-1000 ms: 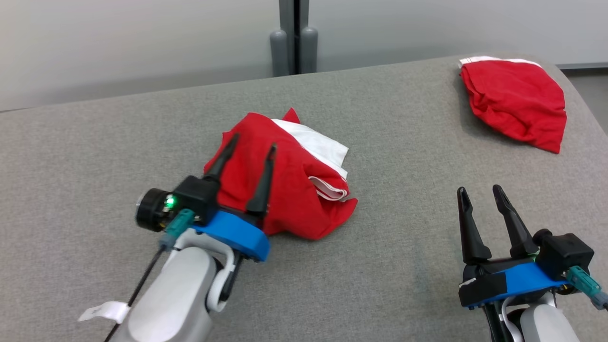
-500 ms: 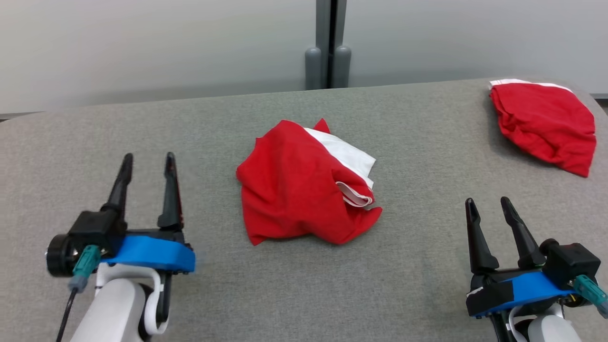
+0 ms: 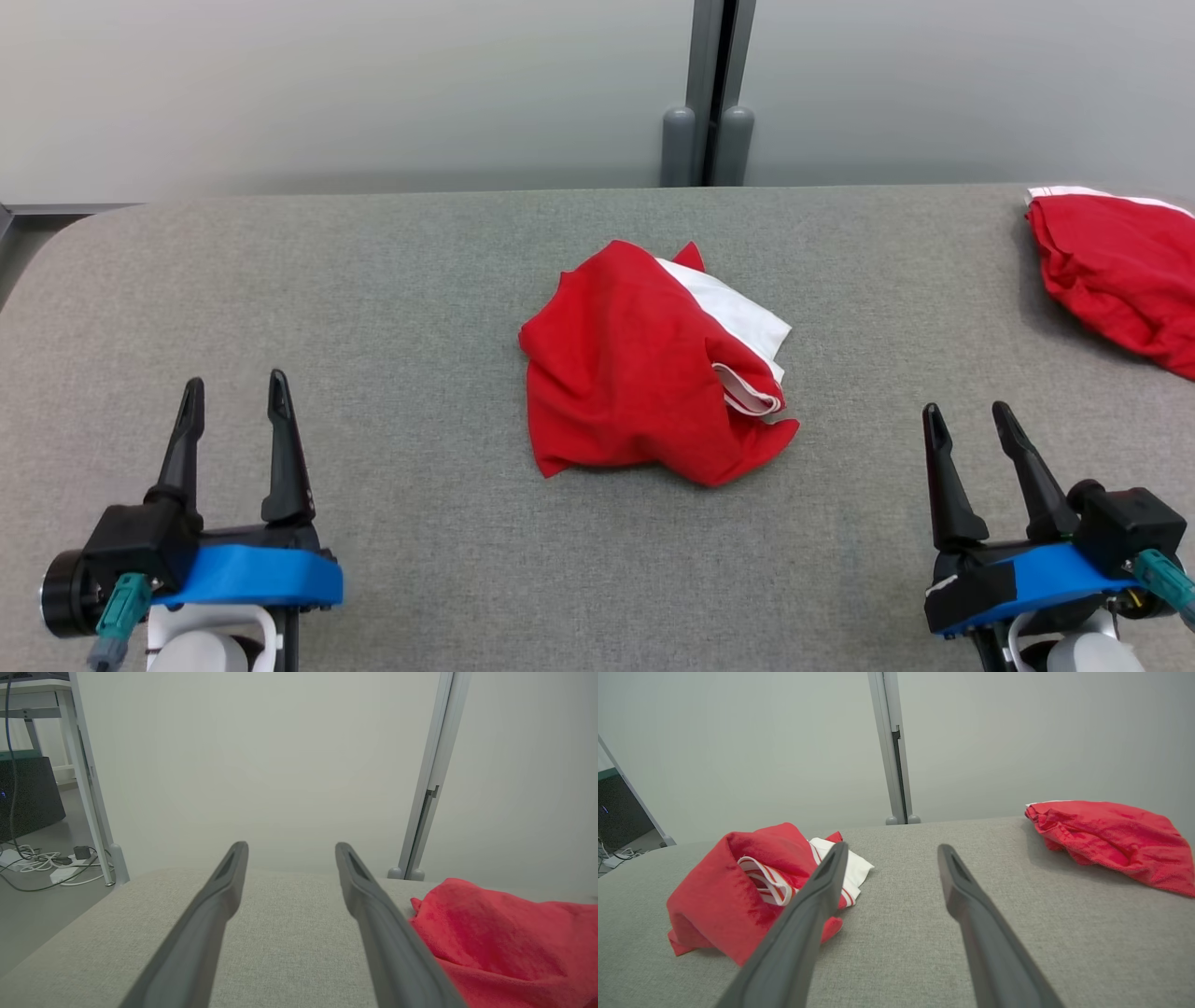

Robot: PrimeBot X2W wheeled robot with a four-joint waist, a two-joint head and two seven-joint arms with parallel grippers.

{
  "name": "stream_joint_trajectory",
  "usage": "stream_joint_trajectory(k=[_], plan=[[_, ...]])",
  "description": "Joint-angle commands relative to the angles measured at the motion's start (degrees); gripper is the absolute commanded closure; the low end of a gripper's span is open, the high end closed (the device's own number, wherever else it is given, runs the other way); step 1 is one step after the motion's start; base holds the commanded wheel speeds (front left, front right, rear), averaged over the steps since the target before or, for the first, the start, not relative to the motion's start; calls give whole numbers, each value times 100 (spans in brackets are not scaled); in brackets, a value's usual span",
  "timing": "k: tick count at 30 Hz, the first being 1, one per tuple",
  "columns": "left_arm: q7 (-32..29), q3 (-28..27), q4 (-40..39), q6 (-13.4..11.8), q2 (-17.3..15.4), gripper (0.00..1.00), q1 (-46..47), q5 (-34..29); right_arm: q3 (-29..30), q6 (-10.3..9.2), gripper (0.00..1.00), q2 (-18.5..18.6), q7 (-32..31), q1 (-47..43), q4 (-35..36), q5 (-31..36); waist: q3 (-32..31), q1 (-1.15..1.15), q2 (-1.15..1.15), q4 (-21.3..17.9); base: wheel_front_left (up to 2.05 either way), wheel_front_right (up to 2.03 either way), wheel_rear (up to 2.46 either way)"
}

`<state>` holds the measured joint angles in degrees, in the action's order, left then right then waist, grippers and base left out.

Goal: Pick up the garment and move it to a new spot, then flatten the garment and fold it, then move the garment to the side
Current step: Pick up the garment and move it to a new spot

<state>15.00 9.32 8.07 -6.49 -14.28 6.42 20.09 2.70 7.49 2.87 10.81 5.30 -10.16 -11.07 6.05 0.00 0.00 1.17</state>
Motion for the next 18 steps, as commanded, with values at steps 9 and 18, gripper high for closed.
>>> stream_joint_trajectory(k=[9, 18], plan=[[25, -233, 95, 207, 168, 0, -343, -235, 32, 1, 0, 4, -50, -211, 12, 11, -115, 0, 0, 59, 0, 0, 0], [25, -447, 120, 320, 320, 0, -413, -375, 53, 1, 0, 4, -97, -246, 50, 59, -166, 0, 0, 70, 0, 0, 0]])
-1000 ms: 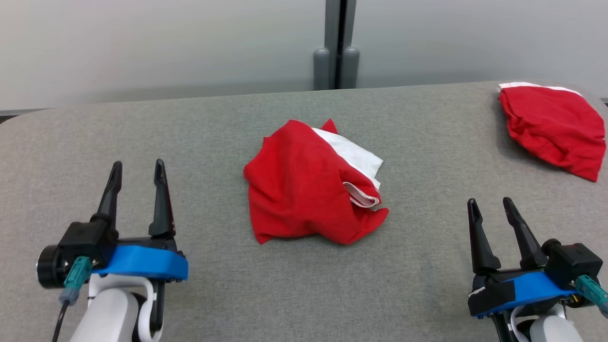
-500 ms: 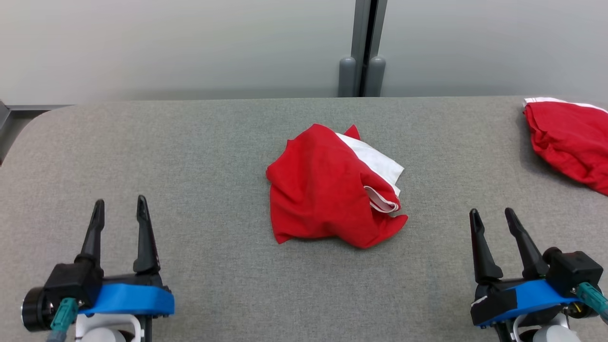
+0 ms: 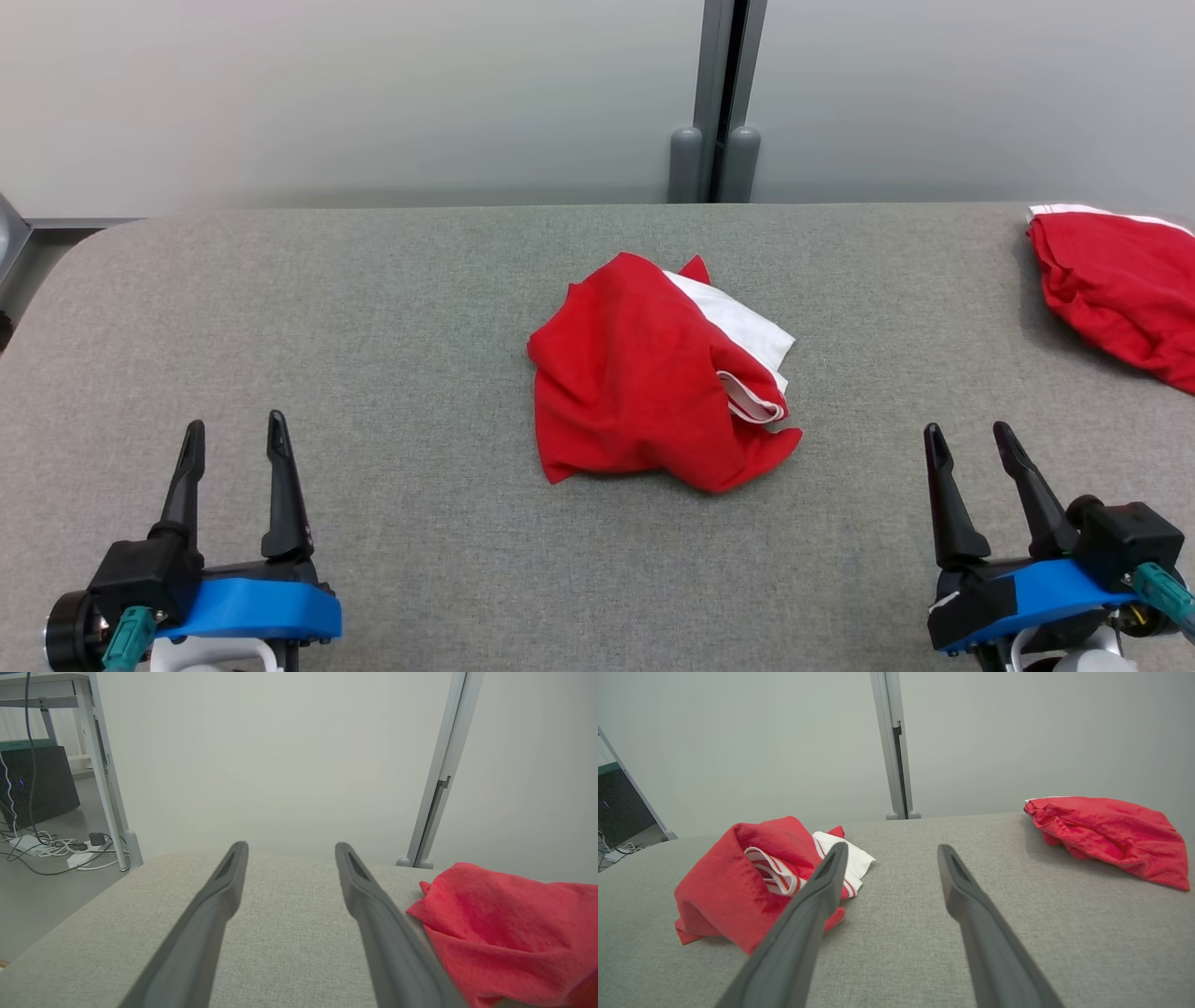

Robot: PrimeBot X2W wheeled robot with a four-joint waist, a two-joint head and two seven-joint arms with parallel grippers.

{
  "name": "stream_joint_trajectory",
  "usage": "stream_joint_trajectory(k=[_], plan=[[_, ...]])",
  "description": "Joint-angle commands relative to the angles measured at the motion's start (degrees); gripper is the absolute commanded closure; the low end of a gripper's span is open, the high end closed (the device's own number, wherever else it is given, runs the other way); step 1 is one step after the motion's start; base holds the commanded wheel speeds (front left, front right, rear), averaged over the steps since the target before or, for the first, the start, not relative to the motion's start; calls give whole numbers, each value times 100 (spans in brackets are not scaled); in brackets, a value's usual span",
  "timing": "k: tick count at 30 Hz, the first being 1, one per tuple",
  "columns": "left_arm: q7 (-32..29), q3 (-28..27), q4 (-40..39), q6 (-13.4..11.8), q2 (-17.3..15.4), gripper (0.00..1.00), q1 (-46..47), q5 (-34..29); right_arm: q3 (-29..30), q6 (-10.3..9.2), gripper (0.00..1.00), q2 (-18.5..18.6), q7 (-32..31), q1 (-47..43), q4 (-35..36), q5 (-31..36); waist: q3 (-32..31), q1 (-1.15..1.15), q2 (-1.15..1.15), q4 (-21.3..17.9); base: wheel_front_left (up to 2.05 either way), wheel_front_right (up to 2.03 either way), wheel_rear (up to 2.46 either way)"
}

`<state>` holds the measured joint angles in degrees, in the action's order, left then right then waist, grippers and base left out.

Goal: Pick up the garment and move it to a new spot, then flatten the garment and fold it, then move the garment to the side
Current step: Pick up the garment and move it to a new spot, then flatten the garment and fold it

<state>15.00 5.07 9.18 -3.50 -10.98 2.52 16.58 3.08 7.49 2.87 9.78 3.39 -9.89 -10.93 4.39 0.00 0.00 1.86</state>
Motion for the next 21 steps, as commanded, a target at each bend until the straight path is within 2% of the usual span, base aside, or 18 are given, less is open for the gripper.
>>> stream_joint_trajectory(k=[1, 16, 21], plan=[[25, -35, 17, 39, 1, 0, -24, -47, 14, 1, 0, 4, -5, -54, 33, 35, -1, 0, 0, 1, 0, 0, 0], [26, -247, 110, 207, 140, 0, 32, -259, 31, 2, 0, 4, -38, -36, 7, 44, 15, 0, 0, 2, 0, 0, 0], [26, -301, 136, 257, 168, 0, 95, -299, -76, 1, 0, 65, -51, 312, -55, 129, 41, 0, 0, 4, 0, 0, 0]])
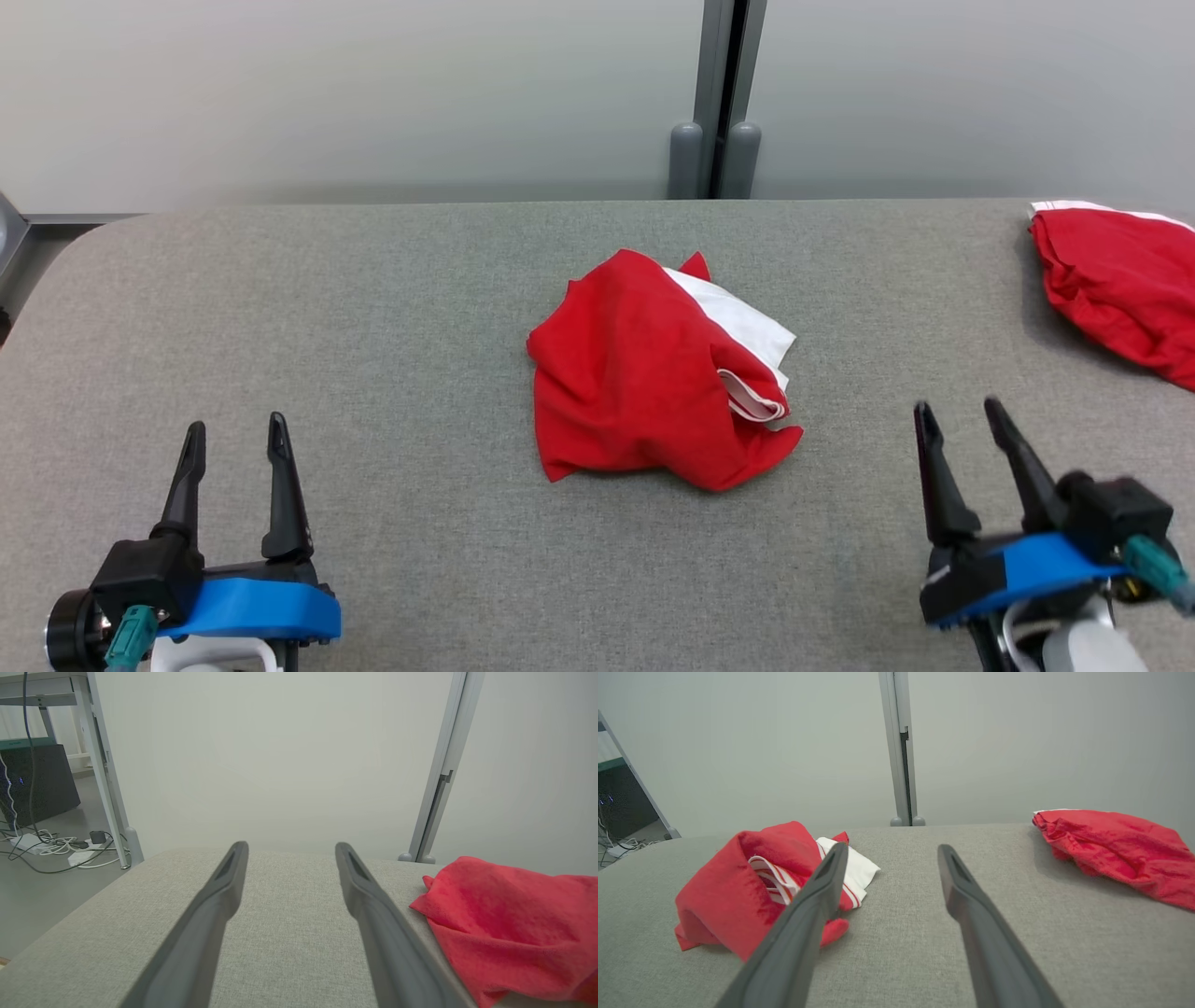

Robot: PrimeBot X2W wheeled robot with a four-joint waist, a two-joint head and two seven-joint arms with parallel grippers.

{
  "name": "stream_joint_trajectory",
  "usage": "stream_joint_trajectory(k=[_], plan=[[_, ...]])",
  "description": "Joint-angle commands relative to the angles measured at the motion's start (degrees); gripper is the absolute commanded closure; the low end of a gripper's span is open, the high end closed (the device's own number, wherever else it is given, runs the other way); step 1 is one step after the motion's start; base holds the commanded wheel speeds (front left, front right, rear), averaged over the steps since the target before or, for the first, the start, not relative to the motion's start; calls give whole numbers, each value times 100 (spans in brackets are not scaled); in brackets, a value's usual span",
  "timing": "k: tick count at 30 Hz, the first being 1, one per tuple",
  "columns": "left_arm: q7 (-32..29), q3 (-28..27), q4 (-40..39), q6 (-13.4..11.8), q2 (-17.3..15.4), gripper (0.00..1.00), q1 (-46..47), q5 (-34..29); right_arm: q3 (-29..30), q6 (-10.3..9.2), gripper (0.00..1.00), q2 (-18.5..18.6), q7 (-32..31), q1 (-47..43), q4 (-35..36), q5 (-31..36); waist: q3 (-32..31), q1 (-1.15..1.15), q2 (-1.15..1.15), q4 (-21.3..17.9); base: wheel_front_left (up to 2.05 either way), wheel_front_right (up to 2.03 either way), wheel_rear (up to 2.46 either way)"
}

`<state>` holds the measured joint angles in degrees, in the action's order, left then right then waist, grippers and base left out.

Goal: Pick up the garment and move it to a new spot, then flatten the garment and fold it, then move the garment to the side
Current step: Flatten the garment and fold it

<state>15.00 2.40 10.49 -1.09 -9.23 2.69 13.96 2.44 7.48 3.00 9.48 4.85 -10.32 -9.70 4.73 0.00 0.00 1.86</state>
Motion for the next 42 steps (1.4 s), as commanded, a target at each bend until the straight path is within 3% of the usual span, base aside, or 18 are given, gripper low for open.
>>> stream_joint_trajectory(k=[1, 11, 18, 27, 40, 42], plan=[[26, -39, 12, 29, 3, 0, 100, -43, -49, 3, 0, 73, -20, 268, -34, 13, 20, 0, 0, 9, 0, 0, 0], [26, 9, 63, 120, 103, 0, 315, -149, -432, 2, 0, 248, -173, 1538, -536, 43, 224, 0, 0, 226, 0, 0, 0], [26, 48, 107, 194, 235, 0, 497, -183, -544, 2, 0, 394, -328, 2291, -1451, 108, 504, 0, 0, 541, 0, 0, 0], [26, 25, 229, 305, 400, 0, 687, -219, -655, 2, 0, 572, -415, 2538, -3058, 180, 754, 0, 0, 892, 0, 0, 0], [26, 27, 391, 416, 520, 0, 818, -354, -1185, 9, 0, 315, -544, 2779, -4744, 340, 746, 0, 0, 979, 0, 0, 0], [26, 14, 417, 429, 527, 0, 834, -351, -1325, 16, 67, 253, -480, 2830, -4868, 277, 736, 0, 0, 973, 0, 0, 0]])
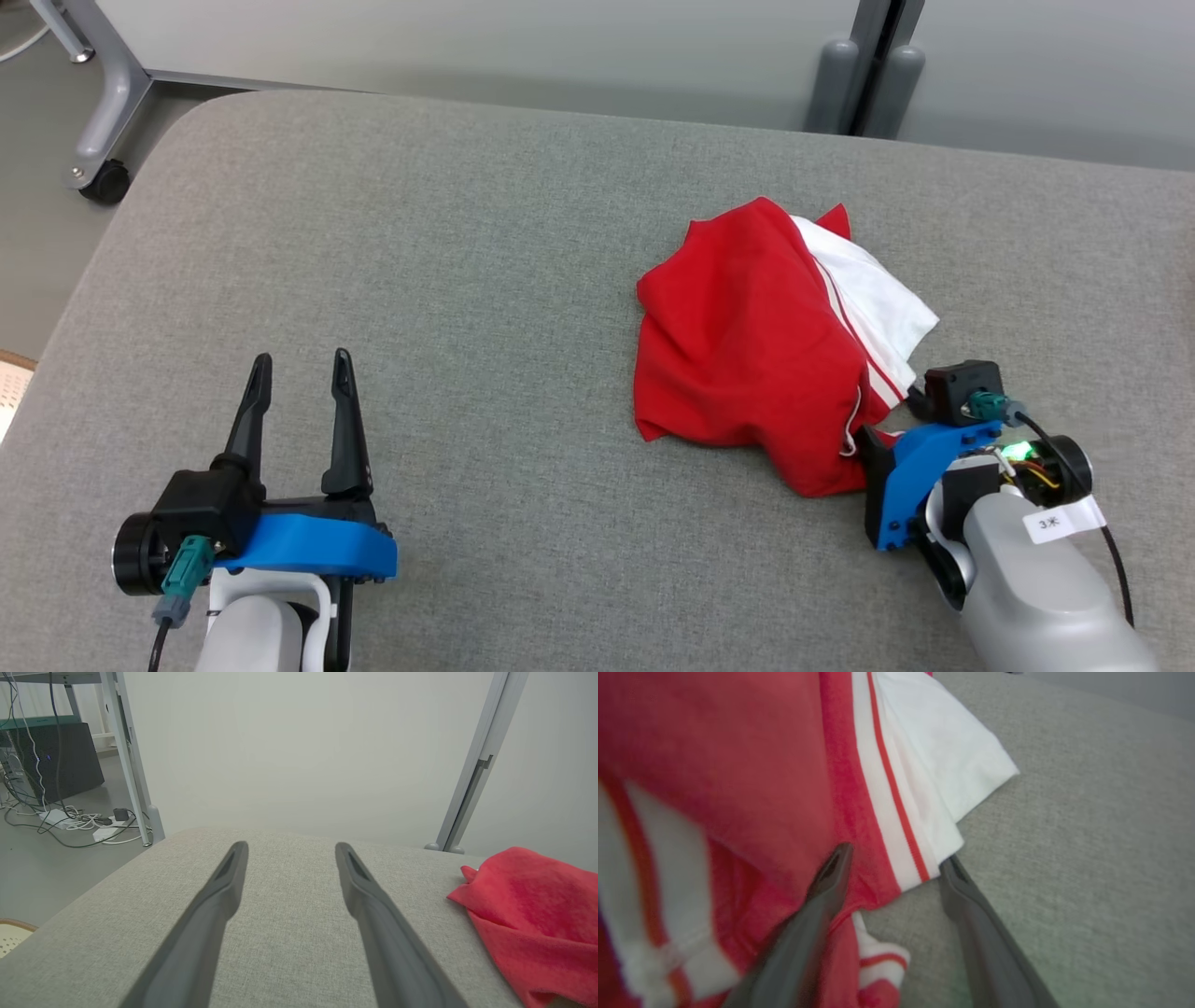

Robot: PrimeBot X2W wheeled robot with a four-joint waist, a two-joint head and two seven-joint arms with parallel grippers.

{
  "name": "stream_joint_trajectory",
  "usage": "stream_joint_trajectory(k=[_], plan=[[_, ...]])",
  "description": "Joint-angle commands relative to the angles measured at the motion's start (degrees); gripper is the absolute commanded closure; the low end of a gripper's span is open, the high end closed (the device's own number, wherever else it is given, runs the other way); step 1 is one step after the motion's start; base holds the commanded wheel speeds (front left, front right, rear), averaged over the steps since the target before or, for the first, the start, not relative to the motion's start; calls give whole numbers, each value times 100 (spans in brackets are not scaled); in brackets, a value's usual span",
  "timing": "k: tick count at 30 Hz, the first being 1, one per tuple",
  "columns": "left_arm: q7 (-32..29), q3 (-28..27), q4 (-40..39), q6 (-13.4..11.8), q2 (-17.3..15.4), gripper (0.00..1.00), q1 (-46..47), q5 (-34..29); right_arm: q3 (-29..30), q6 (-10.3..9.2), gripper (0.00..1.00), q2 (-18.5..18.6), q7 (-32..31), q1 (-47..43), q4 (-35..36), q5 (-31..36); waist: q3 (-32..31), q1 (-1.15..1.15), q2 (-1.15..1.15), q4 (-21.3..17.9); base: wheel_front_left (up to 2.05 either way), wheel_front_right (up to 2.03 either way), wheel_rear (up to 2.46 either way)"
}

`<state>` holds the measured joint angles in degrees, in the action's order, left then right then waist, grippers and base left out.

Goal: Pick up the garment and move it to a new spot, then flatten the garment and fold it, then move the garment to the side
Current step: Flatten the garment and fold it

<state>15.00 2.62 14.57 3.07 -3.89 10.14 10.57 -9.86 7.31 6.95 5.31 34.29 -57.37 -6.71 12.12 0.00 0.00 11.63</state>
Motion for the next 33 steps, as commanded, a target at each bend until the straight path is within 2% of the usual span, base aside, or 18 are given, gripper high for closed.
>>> stream_joint_trajectory(k=[1, 10, 17, 22, 26, 30, 33], plan=[[26, -19, 20, 24, -1, 0, 88, -20, -131, 34, 100, -155, 4, -96, -186, -77, -10, 0, 0, -12, 0, 0, 0], [26, -132, 62, 67, 23, 0, -72, -61, -109, 19, 100, 196, 759, 141, -222, -429, -232, 0, 0, -252, 0, 0, 0], [26, -231, 28, 80, 32, 0, -207, -107, 144, 19, 100, 1026, 950, -131, 85, -695, -426, 0, 0, -535, 0, 0, 0], [26, -292, -16, 104, 26, 0, -272, -139, 542, 19, 100, 1686, 971, -288, 457, -848, -459, 0, 0, -673, 0, 0, 0], [26, -307, -45, 127, 30, 0, -260, -162, 919, 19, 100, 2021, 969, -387, 795, -844, -465, 0, 0, -704, 0, 0, 0], [26, -320, -57, 135, 31, 0, -287, -186, 1161, 19, 100, 2080, 842, -443, 1247, -749, -498, 0, 0, -699, 0, 0, 0], [26, -331, -66, 138, 36, 0, -316, -206, 1186, 19, 100, 1914, 680, -487, 1708, -639, -522, 0, 0, -673, 0, 0, 0]])
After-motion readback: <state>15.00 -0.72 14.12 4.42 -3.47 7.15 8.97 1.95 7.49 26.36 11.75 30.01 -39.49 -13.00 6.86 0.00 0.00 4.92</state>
